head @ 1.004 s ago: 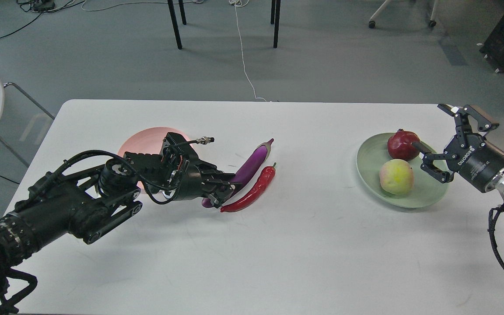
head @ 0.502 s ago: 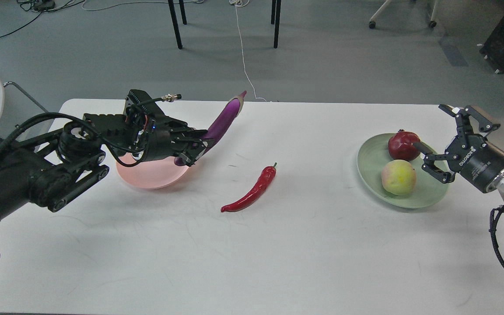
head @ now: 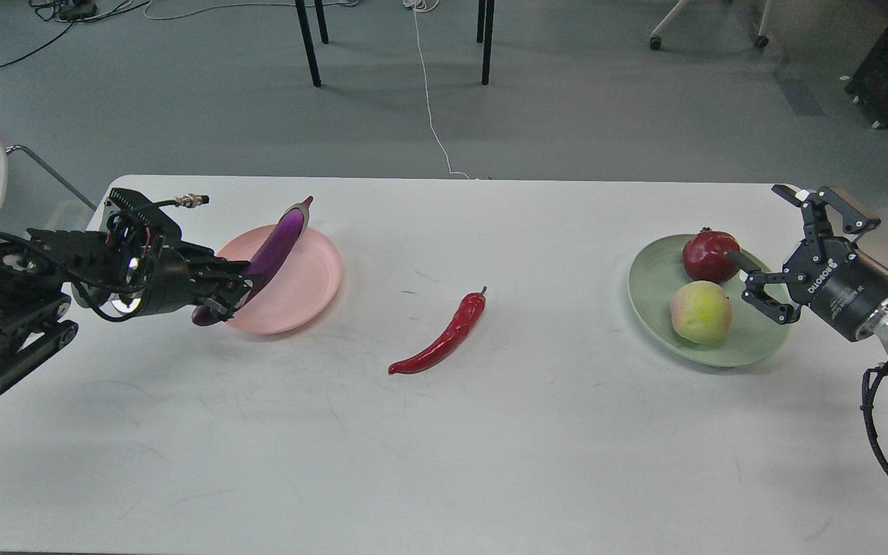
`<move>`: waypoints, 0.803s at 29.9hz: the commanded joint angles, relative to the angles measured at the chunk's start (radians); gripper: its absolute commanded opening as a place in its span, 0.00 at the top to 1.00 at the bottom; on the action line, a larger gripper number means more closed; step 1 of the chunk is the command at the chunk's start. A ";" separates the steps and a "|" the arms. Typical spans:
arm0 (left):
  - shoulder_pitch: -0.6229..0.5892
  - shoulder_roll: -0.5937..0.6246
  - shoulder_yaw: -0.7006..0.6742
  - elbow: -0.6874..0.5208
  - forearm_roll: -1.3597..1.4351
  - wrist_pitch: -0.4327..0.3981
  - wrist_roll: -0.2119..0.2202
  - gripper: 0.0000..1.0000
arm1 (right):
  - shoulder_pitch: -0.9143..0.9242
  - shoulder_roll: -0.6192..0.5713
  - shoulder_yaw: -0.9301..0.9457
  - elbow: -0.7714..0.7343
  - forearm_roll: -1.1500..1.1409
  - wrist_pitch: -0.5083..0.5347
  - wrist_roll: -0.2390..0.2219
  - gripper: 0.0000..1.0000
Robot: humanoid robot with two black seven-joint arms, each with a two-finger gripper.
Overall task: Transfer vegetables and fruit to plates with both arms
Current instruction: 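Lift the eggplant and place it in the pink bowl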
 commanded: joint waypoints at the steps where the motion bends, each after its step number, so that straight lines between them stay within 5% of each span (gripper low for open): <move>1: 0.002 -0.009 -0.002 0.008 -0.001 0.000 0.000 0.73 | -0.004 0.000 0.001 0.000 0.000 0.000 0.000 0.01; 14: 0.001 -0.009 -0.002 0.018 0.001 0.005 0.000 0.25 | -0.010 0.000 0.001 0.003 0.000 0.000 0.000 0.01; 24: -0.024 -0.009 -0.012 -0.005 0.004 0.008 0.000 0.17 | -0.010 -0.002 0.001 0.003 0.000 0.000 0.000 0.01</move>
